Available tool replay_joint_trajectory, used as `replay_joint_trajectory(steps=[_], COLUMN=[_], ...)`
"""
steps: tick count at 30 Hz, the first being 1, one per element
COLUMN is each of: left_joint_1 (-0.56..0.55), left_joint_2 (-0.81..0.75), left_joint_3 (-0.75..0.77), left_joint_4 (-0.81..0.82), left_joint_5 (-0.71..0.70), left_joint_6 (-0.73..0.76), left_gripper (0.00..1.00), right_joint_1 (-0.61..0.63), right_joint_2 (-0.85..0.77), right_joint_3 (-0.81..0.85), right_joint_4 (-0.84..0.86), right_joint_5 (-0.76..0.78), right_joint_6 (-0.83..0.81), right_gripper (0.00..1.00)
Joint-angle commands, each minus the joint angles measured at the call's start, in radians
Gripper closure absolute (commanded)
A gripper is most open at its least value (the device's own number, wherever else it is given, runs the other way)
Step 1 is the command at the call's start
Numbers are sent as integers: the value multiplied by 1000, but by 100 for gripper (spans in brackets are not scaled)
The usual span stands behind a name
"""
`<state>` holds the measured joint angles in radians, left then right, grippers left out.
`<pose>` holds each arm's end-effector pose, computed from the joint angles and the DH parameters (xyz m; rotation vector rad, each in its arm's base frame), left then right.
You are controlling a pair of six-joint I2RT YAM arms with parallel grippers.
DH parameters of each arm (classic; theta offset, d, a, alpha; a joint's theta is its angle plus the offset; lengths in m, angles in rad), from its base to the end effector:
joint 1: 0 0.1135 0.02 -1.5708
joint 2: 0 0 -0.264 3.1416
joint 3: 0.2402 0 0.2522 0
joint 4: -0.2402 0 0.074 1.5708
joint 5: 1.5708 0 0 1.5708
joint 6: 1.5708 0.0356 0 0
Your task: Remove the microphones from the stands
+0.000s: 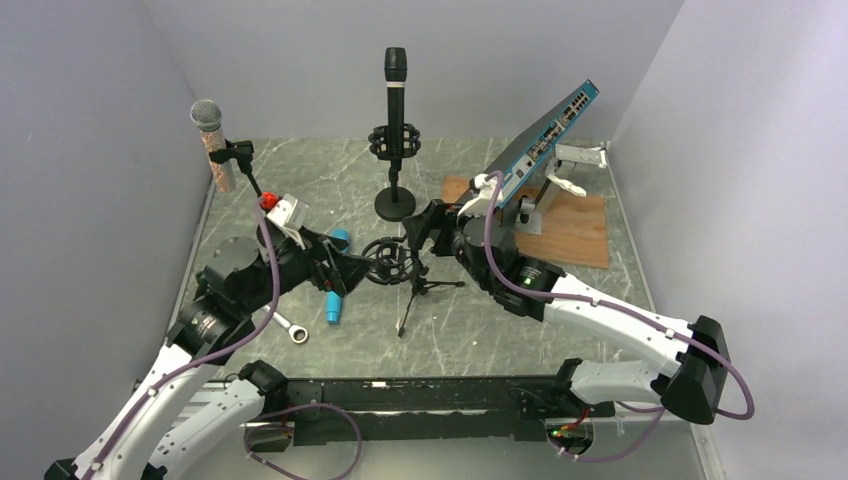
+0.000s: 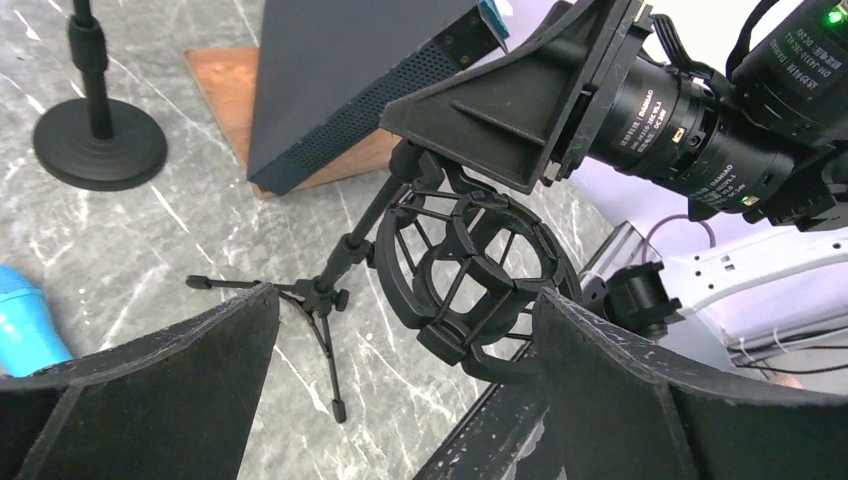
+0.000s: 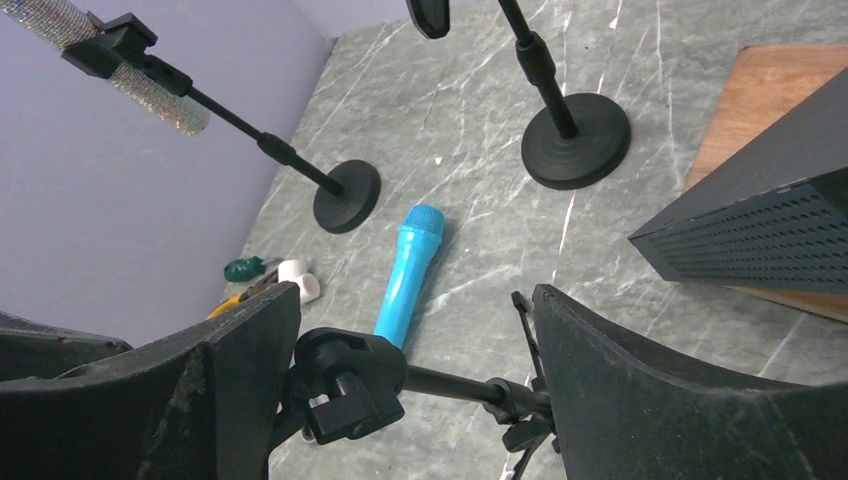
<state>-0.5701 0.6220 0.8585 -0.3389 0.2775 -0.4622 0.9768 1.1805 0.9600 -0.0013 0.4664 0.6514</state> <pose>0.1102 -0.0823 0.3720 0.3160 1.7434 -0.9965 0.1671 0.2189 0.3393 0.0458 1.8315 0.7530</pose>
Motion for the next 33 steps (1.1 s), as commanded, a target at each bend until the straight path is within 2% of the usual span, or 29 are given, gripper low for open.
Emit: replay_joint_trajectory(steps=[1,9,13,18,22,33], left_joint_1=[-1,-2,-2,-1,-1,-1], left_joint_2=[39,92,92,97,107,111], left_joint_3=[11,17,13,17,19,7], left_joint_4=[75,101,109,112,113,136], left_joint_5=[93,168,164,163,168,170], left_joint_6=[-18,-34,-35,-31,-29,-44], left_gripper=[1,1,1,1,1,1], right_joint_1=[8,-99,-111,-113,-116,-138], right_joint_2=[-1,-152,-213,-280,-375,-290], right_joint_3=[-37,-67,-113,-163,-239,-72], right_joint_4=[-262,-179,-138,-122,-31,-175], right_joint_5=[-77,-302,-365,-373,-394,-317], right_joint_6=[-57,-8,2,11,15,-48], right_gripper=[11,3,0,0,0,0])
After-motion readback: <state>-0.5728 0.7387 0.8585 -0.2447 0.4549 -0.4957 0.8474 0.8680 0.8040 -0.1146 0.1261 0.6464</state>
